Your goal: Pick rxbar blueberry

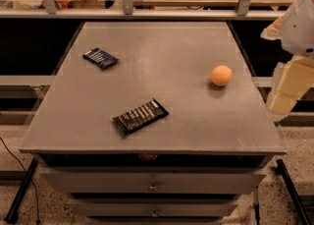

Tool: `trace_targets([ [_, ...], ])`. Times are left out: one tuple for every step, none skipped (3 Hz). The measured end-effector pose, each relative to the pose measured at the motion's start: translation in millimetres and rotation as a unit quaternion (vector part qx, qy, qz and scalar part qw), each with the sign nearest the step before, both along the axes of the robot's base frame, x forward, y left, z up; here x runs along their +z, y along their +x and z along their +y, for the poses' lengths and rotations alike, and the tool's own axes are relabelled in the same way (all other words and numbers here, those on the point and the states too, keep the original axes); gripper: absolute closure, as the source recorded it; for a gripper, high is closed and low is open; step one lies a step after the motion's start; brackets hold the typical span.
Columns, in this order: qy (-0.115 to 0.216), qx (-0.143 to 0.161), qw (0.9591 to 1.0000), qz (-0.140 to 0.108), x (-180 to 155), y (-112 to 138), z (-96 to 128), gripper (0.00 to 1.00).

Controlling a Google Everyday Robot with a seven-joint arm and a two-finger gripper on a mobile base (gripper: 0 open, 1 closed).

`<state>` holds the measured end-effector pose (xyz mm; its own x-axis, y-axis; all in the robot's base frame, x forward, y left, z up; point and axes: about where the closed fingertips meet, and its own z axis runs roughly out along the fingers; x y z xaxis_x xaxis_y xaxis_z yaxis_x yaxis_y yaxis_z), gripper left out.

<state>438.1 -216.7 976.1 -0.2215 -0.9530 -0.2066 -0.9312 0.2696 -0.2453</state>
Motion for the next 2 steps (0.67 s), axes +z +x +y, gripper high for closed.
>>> trace_targets([
  [0.000, 0.000, 1.0000, 0.000, 0.0, 0.0, 0.0, 0.00],
  [0.008, 0.002, 1.0000, -0.005, 2.8, 4.8, 4.3, 0.00],
])
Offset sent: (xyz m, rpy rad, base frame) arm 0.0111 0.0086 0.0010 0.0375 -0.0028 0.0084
